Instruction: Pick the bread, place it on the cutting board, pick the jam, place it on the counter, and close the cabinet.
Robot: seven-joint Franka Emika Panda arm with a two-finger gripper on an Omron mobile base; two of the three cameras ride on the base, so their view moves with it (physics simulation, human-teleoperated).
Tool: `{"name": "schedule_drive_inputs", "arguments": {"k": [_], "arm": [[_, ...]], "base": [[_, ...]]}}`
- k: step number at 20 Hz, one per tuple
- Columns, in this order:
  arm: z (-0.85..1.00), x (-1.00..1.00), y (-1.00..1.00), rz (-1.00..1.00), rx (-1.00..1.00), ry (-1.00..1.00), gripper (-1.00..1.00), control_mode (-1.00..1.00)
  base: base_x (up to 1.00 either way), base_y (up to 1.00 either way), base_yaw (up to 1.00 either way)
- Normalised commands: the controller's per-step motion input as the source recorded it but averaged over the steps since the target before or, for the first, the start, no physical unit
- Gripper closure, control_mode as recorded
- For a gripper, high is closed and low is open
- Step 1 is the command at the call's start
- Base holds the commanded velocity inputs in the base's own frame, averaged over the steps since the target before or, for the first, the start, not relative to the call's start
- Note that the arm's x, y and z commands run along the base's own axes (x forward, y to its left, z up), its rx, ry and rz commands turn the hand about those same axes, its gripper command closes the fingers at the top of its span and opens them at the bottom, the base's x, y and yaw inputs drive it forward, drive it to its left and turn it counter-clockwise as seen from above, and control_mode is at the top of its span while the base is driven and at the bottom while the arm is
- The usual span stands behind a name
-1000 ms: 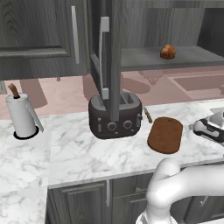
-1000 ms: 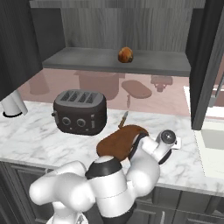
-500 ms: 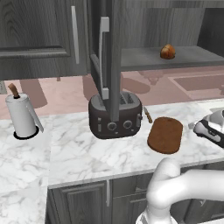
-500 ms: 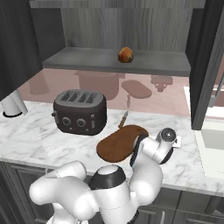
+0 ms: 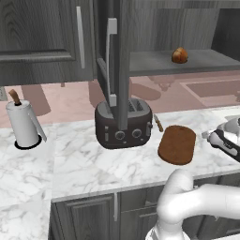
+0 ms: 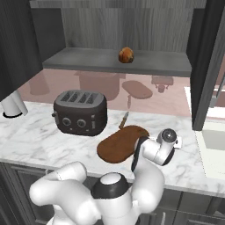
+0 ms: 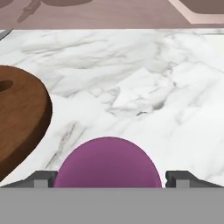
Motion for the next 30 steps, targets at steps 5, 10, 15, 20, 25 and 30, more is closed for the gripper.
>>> {"name": "schedule_drive_inputs", "arguments": {"k": [5,10,15,20,25,30], "arm": [[0.0,0.0,0.0,0.0,0.0,0.0,-1.0,-1.0],[0.16,0.0,0.0,0.0,0.0,0.0,-1.0,-1.0],[0.26,-0.02,0.0,0.0,0.0,-0.02,-1.0,-1.0],[0.29,0.0,0.0,0.0,0.0,0.0,-1.0,-1.0],[0.28,0.0,0.0,0.0,0.0,-0.01,-1.0,-1.0],[0.24,-0.07,0.08,0.0,0.0,-0.05,-1.0,-1.0]], "base": [[0.0,0.0,0.0],[0.0,0.0,0.0],[0.0,0.0,0.0],[0.0,0.0,0.0],[0.0,0.0,0.0],[0.0,0.0,0.0]]}}
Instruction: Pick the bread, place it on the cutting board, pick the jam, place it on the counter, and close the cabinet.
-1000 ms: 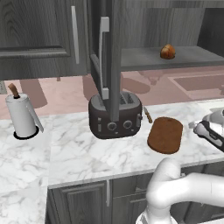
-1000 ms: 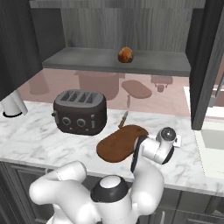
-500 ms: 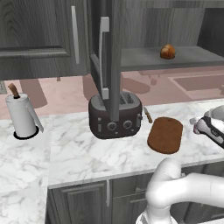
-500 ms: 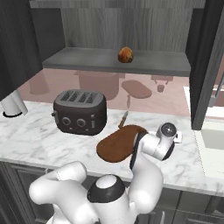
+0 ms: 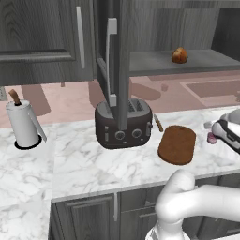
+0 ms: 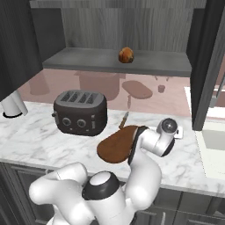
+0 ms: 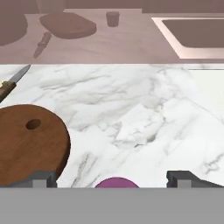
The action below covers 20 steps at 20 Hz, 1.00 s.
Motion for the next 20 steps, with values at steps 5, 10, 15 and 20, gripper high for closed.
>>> {"name": "schedule_drive_inputs", "arguments": {"k": [5,10,15,20], "arm": [[0.24,-0.09,0.07,0.0,0.0,-0.06,-1.0,-1.0],[0.26,-0.13,0.12,0.0,0.0,-0.07,-1.0,-1.0],[0.32,-0.12,0.24,0.0,0.0,-0.05,-1.0,-1.0],[0.33,-0.07,0.32,0.0,0.0,0.0,-1.0,-1.0]], "base": [[0.0,0.0,0.0],[0.0,0.0,0.0],[0.0,0.0,0.0],[0.0,0.0,0.0]]}}
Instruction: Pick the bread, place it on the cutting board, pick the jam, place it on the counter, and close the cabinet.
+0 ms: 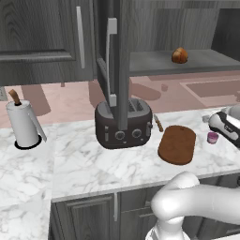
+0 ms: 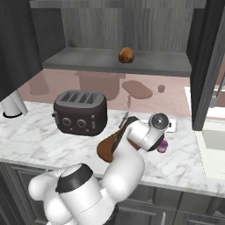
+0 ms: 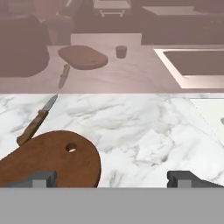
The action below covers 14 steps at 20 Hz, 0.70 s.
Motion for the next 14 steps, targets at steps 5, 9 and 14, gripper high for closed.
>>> {"name": "schedule_drive_inputs", "arguments": {"k": [5,9,14], "arm": [[0.29,-0.09,0.31,0.0,0.0,0.0,-1.0,-1.0],[0.3,-0.14,0.25,0.0,0.0,0.0,-1.0,-1.0],[0.36,-0.13,0.22,0.0,0.0,0.0,-1.0,-1.0]], "base": [[0.0,0.0,0.0],[0.0,0.0,0.0],[0.0,0.0,0.0]]}}
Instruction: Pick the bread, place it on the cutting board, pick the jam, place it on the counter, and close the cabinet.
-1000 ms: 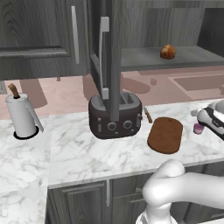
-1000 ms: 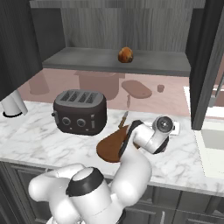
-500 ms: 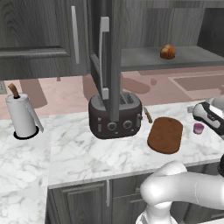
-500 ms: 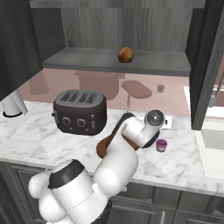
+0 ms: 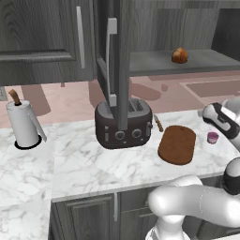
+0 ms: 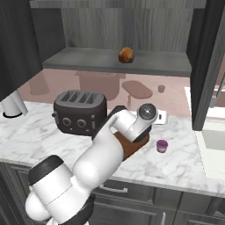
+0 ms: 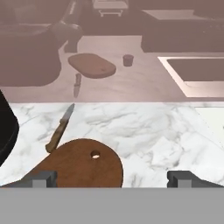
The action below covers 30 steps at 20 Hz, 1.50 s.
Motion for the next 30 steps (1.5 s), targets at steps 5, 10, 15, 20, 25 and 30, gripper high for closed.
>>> {"name": "schedule_drive_inputs", "arguments": {"k": [5,10,15,20,25,30], "arm": [[0.38,-0.18,0.18,0.0,0.0,0.0,-1.0,-1.0],[0.42,-0.22,0.19,0.0,0.0,0.0,-1.0,-1.0],[0.46,-0.19,0.21,0.0,0.0,0.0,-1.0,-1.0],[0.51,-0.16,0.2,0.0,0.0,0.0,-1.0,-1.0],[0.47,-0.13,0.18,0.0,0.0,0.0,-1.0,-1.0],[0.4,-0.09,0.25,0.0,0.0,0.0,-1.0,-1.0]], "base": [[0.0,0.0,0.0],[0.0,0.0,0.0],[0.0,0.0,0.0],[0.0,0.0,0.0],[0.0,0.0,0.0],[0.0,0.0,0.0]]}}
